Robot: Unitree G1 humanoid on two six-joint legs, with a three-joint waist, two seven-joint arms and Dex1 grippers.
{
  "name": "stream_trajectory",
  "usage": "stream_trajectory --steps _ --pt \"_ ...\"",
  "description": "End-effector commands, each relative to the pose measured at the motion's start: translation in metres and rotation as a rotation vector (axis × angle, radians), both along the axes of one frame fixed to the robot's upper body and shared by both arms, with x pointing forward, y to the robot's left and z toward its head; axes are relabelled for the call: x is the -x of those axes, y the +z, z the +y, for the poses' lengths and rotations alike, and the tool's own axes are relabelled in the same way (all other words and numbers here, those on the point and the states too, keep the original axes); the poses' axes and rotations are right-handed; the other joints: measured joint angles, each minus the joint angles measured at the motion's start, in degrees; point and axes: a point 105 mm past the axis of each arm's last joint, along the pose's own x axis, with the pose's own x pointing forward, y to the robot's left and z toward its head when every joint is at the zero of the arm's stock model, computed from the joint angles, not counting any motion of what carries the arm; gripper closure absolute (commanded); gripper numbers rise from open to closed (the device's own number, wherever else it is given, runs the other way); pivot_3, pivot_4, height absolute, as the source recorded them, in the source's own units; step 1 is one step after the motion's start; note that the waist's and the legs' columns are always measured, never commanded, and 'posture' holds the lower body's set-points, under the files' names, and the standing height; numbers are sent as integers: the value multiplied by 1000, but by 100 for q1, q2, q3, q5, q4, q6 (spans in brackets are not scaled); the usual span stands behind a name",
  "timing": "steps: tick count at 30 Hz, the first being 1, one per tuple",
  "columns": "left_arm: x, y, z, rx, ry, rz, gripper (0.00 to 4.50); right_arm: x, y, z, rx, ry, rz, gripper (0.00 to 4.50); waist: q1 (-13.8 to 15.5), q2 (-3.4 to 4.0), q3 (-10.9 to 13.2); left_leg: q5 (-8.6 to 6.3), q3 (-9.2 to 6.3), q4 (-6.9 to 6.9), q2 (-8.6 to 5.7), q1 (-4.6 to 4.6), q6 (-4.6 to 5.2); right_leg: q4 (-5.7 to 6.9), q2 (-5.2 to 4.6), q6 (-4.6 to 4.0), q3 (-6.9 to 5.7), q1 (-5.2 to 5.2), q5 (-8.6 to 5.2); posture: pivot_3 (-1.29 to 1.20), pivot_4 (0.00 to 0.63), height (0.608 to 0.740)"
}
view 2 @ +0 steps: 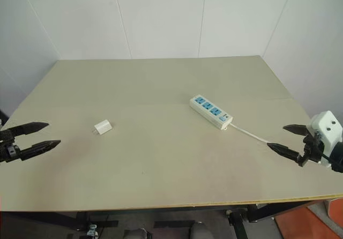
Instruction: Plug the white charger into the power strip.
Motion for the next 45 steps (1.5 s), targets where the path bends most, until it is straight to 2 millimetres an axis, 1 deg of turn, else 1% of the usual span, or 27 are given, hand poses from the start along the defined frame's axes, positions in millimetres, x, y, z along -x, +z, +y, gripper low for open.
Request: stream_trajectory --steps 1,14,21,24,29,35,37,40,42,45 --pt "1 10 -1 -32 -6 -28 0 2 15 1 15 5 -66 32 -1 0 0 0 0 0 0 0 0 0 0 0 0 0 0 0 150 740" --pt "0 9 3 -40 7 -24 0 -1 11 2 15 3 -68 32 -1 0 0 0 1 0 0 1 0 0 0 -1 0 1 1 0 150 740" --pt "-1 8 2 -43 4 -28 0 -5 11 4 0 5 -82 32 -2 0 0 0 1 0 0 1 0 1 0 -5 0 1 3 0 150 740" --pt "-7 11 -4 -42 -9 -60 0 -16 8 11 -43 3 -101 32 -9 -1 -1 0 1 0 0 2 0 2 0 -5 0 1 3 0 150 740" --pt "-22 25 -26 33 -70 -137 0 -50 -2 29 -113 3 -142 32 -10 -3 -2 0 1 1 0 11 -1 9 1 -11 1 6 7 0 150 740" --pt "-39 19 -52 71 -177 -144 0 -90 -13 56 -130 58 -194 32 -16 -3 -2 0 1 1 -2 3 0 12 0 -21 2 -2 13 0 150 740" --pt "-45 16 -62 80 -210 -147 0 -100 -16 63 -124 82 -203 32 -18 -3 -2 0 1 2 -3 1 0 11 -1 -23 1 -2 15 0 150 740" --pt "-51 15 -76 108 -249 -158 0 -110 -21 71 -134 110 -182 32 -15 -4 -1 0 0 2 -3 2 -1 13 -1 -23 1 -2 15 0 150 740" --pt "-50 13 -84 127 -276 -155 0 -114 -26 76 -154 131 -156 32 -15 -3 -1 0 -2 3 -3 1 -1 13 -1 -24 0 -1 16 0 150 740" --pt "-49 7 -88 132 -284 -145 0 -118 -35 83 -146 149 -126 32 -31 -4 -1 0 -2 3 -2 0 0 12 -1 -24 0 -2 16 0 150 740"
